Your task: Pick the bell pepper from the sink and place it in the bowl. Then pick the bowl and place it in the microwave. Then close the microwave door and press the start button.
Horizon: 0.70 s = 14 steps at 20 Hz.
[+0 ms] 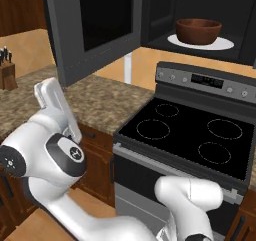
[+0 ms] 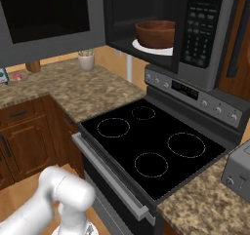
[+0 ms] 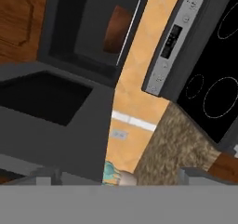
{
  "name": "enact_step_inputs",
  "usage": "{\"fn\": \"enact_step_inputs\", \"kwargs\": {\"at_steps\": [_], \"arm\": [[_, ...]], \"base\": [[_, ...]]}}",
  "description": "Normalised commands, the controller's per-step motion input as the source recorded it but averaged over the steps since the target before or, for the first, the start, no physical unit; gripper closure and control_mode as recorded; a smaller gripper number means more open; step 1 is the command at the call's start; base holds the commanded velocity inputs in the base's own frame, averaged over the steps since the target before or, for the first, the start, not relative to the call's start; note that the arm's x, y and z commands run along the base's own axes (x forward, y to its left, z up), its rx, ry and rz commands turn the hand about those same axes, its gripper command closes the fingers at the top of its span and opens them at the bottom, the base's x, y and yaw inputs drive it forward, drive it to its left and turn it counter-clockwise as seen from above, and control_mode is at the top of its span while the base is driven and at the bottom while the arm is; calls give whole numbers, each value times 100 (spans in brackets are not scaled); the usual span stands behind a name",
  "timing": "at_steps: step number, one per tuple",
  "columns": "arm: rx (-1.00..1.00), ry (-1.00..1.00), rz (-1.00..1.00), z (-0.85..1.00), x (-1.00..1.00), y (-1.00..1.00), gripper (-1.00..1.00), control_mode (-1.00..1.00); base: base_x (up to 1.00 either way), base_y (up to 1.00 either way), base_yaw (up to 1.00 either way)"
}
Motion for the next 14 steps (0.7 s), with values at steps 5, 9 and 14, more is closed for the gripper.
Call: {"fn": "enact_step_inputs", "kwargs": {"at_steps": [5, 9, 14], "arm": [[0, 0, -11, -21, 100, 55, -100, -100], [0, 0, -11, -19, 96, 66, -100, -100], [2, -4, -13, 0, 42, -6, -100, -100]], "base": [[0, 0, 0], [0, 0, 0], [0, 0, 0]]}}
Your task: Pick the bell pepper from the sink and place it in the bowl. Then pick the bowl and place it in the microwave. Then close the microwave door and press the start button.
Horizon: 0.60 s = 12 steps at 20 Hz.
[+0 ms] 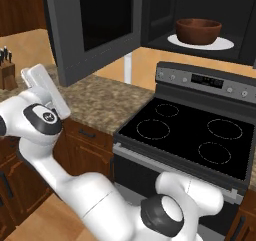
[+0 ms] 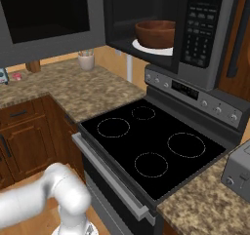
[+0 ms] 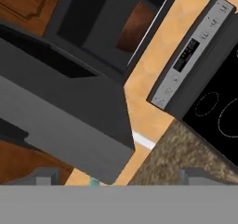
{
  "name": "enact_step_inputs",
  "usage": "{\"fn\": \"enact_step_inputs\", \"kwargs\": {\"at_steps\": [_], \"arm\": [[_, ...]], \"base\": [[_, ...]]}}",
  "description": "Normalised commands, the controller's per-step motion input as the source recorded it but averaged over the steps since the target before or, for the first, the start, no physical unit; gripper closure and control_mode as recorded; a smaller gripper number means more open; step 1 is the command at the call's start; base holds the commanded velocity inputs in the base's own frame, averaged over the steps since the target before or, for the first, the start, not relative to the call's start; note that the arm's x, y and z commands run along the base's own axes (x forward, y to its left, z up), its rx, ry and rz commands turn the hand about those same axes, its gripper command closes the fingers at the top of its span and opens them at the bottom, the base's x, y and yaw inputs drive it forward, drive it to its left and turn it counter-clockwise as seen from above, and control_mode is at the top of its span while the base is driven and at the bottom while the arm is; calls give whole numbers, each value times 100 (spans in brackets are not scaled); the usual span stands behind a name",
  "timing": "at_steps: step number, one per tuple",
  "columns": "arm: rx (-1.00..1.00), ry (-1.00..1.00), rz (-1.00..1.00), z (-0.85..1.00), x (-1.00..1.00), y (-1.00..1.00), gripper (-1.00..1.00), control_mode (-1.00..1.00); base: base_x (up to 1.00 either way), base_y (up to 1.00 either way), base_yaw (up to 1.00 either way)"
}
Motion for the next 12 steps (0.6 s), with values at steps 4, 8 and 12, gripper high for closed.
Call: {"fn": "enact_step_inputs", "kwargs": {"at_steps": [4, 8, 12], "arm": [[6, -10, -13, 0, 36, -49, -100, -100], [9, -12, -8, 0, 40, -60, -100, -100], [15, -22, 0, 10, 8, -65, -100, -100]], "base": [[0, 0, 0], [0, 0, 0], [0, 0, 0]]}}
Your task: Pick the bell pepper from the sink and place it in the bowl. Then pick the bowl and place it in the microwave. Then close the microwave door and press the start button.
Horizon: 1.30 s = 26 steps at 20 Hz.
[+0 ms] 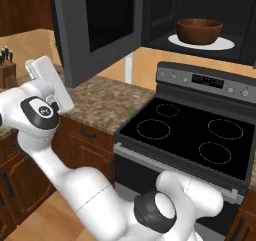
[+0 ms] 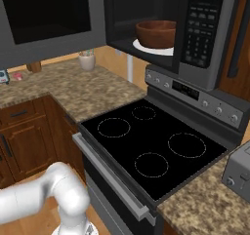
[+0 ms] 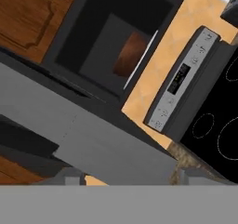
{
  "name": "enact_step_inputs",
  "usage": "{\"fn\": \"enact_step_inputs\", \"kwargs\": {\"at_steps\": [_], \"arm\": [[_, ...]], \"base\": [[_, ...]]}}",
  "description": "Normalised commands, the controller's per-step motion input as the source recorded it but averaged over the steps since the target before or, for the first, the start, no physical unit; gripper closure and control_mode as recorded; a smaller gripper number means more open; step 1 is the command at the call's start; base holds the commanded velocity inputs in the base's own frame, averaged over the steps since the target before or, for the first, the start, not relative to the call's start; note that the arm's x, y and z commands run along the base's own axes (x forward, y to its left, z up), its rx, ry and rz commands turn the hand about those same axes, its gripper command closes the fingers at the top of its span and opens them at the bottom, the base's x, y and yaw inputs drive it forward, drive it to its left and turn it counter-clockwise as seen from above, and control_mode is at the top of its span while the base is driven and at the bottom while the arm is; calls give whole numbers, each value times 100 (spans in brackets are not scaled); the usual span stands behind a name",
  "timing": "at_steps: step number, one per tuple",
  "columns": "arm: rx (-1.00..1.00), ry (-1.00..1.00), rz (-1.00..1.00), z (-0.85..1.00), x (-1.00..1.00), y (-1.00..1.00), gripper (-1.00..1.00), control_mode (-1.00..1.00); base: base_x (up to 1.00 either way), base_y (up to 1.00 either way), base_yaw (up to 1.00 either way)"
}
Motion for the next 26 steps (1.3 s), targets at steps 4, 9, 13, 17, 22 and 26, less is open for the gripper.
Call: {"fn": "enact_step_inputs", "kwargs": {"at_steps": [4, 9, 13, 17, 22, 26], "arm": [[1, -10, 0, -3, 39, 5, -100, -100], [0, -5, 0, -11, 83, 20, -100, -100], [0, 0, 0, -24, 76, 27, -100, -100], [0, -4, 0, -13, 27, 25, -100, -100], [12, -20, -7, 27, 7, -76, -100, -100], [19, -28, -6, 30, -6, -96, -100, -100]], "base": [[0, 0, 0], [0, 0, 0], [0, 0, 0], [0, 0, 0], [0, 0, 0], [0, 0, 0]]}}
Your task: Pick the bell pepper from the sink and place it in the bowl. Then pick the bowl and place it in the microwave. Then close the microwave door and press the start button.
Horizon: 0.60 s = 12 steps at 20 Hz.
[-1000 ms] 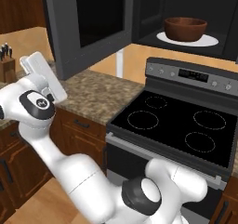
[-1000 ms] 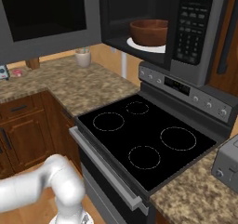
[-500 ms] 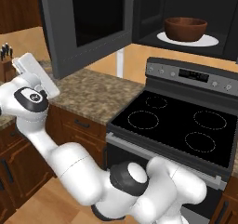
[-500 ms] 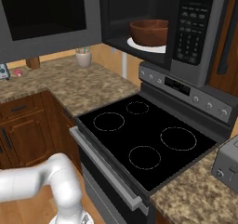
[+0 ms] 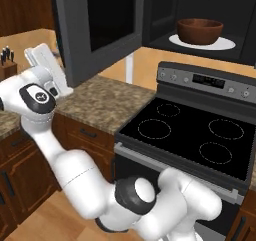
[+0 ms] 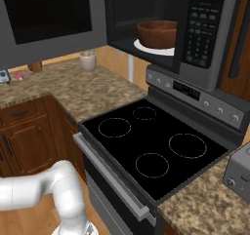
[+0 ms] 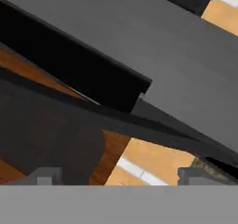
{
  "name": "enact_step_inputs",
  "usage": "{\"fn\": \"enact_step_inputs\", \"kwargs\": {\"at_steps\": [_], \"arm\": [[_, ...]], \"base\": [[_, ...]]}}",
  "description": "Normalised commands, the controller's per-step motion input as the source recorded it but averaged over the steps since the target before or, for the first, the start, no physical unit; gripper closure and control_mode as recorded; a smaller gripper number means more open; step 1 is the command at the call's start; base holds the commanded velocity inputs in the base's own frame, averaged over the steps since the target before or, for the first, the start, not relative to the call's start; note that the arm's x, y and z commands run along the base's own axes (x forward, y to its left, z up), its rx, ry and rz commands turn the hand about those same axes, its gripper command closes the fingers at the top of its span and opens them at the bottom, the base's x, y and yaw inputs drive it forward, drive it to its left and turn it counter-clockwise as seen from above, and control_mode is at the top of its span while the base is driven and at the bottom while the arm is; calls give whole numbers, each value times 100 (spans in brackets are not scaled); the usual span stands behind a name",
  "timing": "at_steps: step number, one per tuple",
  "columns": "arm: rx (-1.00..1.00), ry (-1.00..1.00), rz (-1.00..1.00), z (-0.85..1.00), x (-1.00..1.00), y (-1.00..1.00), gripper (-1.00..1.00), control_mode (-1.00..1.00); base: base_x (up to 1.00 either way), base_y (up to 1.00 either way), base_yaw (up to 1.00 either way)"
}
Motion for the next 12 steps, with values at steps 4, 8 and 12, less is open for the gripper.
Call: {"fn": "enact_step_inputs", "kwargs": {"at_steps": [4, 8, 12], "arm": [[24, -31, -7, 35, -28, -100, -100, -100], [27, -32, -4, 24, -51, -100, -100, -100], [27, -24, -2, 8, -40, -100, -100, -100]], "base": [[0, 0, 0], [0, 0, 0], [0, 0, 0]]}}
